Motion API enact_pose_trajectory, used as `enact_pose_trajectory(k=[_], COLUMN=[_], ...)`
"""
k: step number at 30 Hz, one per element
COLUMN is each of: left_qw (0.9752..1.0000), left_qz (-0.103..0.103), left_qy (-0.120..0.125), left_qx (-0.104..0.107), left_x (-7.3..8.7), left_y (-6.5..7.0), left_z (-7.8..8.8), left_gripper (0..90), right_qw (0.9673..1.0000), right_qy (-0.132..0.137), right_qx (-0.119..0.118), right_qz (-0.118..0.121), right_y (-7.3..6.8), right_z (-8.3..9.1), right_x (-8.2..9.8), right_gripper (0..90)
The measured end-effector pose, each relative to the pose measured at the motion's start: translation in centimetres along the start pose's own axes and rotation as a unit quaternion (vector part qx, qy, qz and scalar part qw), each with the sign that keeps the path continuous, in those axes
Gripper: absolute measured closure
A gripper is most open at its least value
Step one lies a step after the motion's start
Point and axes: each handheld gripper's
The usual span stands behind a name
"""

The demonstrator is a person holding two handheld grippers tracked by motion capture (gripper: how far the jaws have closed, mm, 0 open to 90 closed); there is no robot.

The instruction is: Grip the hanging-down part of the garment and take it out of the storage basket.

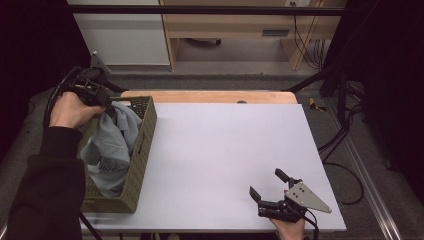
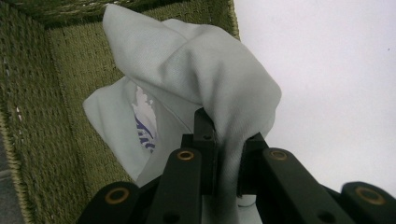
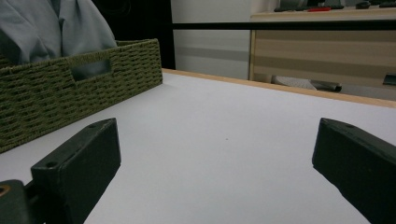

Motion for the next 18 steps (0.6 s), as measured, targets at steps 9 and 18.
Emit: enact_pose_trajectory(k=[9, 18], left_qw=[1.0000, 0.9999], left_qz=[-0.002, -0.005], left_qy=[-0.002, 0.005], left_qx=[-0.002, -0.012], left_x=[-0.1, -0.3], left_y=[0.0, 0.0], left_z=[0.3, 2.1], left_gripper=[81.7, 81.7], right_qw=[1.0000, 1.0000], right_qy=[0.000, 0.000], right_qx=[0.001, -0.001], right_qz=[-0.003, -0.006], right_y=[0.0, 0.0], right_z=[0.0, -0.1], right_x=[0.0, 0.0], right_gripper=[1.4, 1.4])
Point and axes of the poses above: each handheld gripper's, and its own axes: z roughly backward along the jaws, x roughly out of its underside, y roughly to its right, and after that the axes turned 12 degrees about y, right-handed
